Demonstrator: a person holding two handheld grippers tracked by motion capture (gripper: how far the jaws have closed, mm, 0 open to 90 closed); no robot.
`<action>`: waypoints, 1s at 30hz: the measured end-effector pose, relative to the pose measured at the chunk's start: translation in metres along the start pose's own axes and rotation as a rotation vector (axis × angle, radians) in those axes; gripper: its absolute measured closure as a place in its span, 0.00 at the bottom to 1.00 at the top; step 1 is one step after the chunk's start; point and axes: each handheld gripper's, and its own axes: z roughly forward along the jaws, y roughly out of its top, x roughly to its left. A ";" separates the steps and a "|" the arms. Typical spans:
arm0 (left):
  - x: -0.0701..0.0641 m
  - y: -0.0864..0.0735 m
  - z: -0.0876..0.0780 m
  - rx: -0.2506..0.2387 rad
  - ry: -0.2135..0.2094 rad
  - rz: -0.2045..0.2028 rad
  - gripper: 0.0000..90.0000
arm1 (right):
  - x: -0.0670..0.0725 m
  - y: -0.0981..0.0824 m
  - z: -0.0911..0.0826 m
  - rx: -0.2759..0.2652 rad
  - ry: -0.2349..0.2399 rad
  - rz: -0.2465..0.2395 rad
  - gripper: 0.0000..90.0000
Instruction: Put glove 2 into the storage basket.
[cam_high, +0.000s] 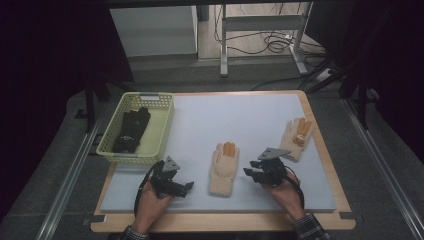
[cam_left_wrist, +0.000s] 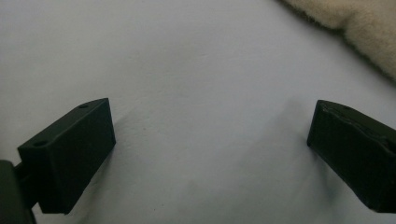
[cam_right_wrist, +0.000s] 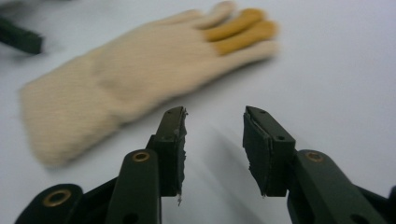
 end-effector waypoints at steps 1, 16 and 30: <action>0.000 0.000 0.000 0.000 0.000 0.000 0.01 | -0.006 0.000 -0.004 -0.006 -0.013 0.012 0.63; 0.000 0.000 0.000 0.000 0.000 0.000 0.01 | -0.108 -0.009 -0.057 -0.014 -0.239 0.154 0.59; 0.000 0.000 0.000 0.000 0.000 -0.001 0.01 | -0.162 -0.024 -0.057 0.010 -0.353 0.213 0.45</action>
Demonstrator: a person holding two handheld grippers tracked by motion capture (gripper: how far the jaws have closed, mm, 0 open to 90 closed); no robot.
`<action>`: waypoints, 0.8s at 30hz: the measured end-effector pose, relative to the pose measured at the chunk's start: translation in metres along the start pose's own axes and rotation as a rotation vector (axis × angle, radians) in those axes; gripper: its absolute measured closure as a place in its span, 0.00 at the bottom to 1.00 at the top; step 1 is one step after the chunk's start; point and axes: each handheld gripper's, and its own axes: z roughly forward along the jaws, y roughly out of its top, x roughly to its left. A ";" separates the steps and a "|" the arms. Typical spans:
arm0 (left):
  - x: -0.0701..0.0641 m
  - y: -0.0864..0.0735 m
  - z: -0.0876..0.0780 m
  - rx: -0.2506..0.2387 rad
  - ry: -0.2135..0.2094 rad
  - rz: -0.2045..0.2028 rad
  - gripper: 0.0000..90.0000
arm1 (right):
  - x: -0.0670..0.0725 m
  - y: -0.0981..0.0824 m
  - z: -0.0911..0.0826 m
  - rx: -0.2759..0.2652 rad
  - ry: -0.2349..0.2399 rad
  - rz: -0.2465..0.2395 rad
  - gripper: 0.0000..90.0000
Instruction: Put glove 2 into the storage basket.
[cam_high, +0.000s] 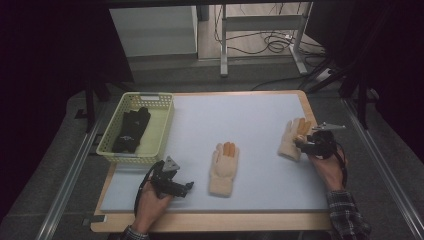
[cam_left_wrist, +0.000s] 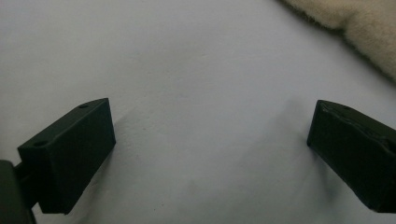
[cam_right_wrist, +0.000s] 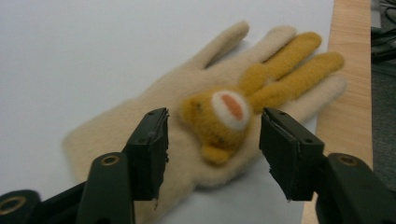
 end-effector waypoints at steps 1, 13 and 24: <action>0.000 0.000 0.000 0.000 0.000 0.000 0.01 | -0.001 0.000 0.003 -0.001 -0.005 -0.005 0.44; 0.000 0.000 0.000 0.000 0.000 0.000 0.01 | -0.004 -0.001 0.025 0.004 0.000 0.006 0.64; 0.000 0.000 0.000 -0.001 0.000 0.000 0.01 | 0.004 0.007 -0.003 -0.055 0.048 0.071 0.68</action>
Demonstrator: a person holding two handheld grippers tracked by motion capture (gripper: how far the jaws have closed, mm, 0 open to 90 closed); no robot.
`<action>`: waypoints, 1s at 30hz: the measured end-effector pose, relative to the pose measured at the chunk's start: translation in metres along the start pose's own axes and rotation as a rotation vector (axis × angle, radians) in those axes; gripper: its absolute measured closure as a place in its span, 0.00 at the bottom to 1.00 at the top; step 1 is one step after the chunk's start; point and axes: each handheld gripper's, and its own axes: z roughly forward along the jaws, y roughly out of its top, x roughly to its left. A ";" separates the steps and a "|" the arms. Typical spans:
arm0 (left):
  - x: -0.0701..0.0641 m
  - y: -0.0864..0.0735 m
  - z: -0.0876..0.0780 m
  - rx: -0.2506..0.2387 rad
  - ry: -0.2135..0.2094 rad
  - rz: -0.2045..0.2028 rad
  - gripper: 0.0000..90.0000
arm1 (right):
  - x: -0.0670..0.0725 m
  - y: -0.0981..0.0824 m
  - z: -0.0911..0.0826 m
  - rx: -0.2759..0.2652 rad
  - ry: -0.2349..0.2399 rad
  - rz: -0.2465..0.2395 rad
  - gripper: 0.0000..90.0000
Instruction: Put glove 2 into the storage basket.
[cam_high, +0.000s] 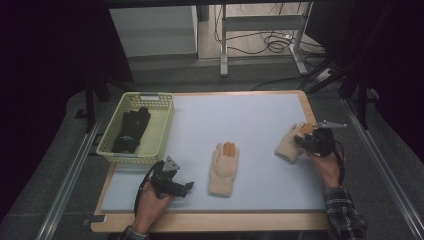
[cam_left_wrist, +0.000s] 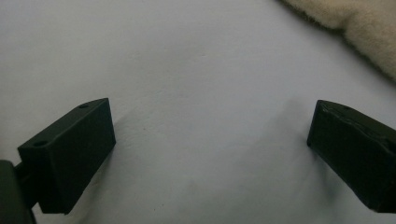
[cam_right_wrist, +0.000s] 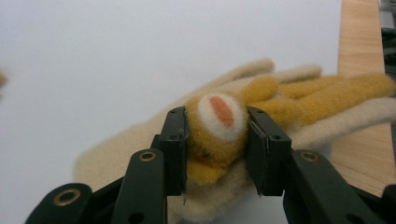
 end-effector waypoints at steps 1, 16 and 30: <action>0.000 0.000 0.000 0.000 0.000 0.000 0.01 | 0.002 0.001 -0.003 -0.005 0.006 0.001 0.68; 0.000 0.000 0.000 0.001 0.000 0.000 0.01 | 0.057 0.011 -0.031 -0.068 0.153 -0.051 0.68; 0.000 0.000 0.000 -0.001 0.001 0.000 0.01 | 0.143 0.014 -0.029 -0.084 0.385 -0.123 0.68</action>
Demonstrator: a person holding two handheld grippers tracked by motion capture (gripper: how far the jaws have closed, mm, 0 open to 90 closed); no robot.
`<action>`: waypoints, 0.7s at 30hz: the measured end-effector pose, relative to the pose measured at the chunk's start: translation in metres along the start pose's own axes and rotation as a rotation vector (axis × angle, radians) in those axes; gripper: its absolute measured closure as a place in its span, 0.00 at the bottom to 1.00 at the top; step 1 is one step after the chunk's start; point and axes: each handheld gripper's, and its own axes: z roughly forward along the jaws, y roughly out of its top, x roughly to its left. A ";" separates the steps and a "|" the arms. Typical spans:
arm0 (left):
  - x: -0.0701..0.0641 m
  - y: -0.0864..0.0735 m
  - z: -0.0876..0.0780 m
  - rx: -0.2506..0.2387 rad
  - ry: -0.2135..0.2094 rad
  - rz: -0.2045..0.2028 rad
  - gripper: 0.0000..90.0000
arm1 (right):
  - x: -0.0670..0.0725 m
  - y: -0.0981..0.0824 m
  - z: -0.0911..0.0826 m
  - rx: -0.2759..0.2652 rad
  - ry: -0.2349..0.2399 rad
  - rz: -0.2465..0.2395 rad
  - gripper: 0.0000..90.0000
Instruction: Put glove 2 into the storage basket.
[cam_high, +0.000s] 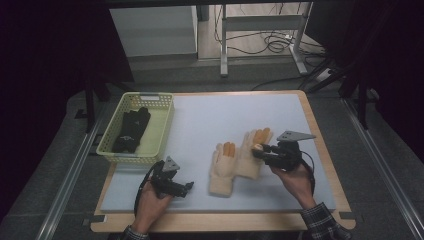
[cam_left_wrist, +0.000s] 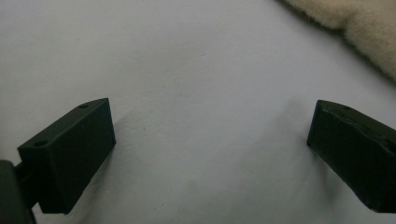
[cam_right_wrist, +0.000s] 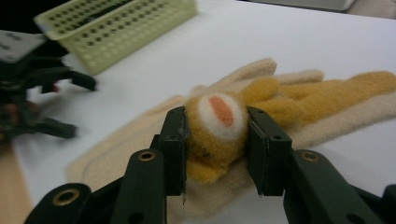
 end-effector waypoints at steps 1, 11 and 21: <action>0.000 0.000 0.000 0.000 0.000 -0.002 0.01 | 0.006 0.000 0.004 -0.001 0.015 -0.005 0.68; 0.000 0.000 0.000 0.000 0.000 -0.002 0.01 | 0.055 -0.001 0.053 0.046 0.131 -0.049 0.67; 0.000 0.000 0.000 -0.001 0.000 -0.002 0.01 | 0.056 -0.020 0.081 0.083 0.085 -0.102 0.63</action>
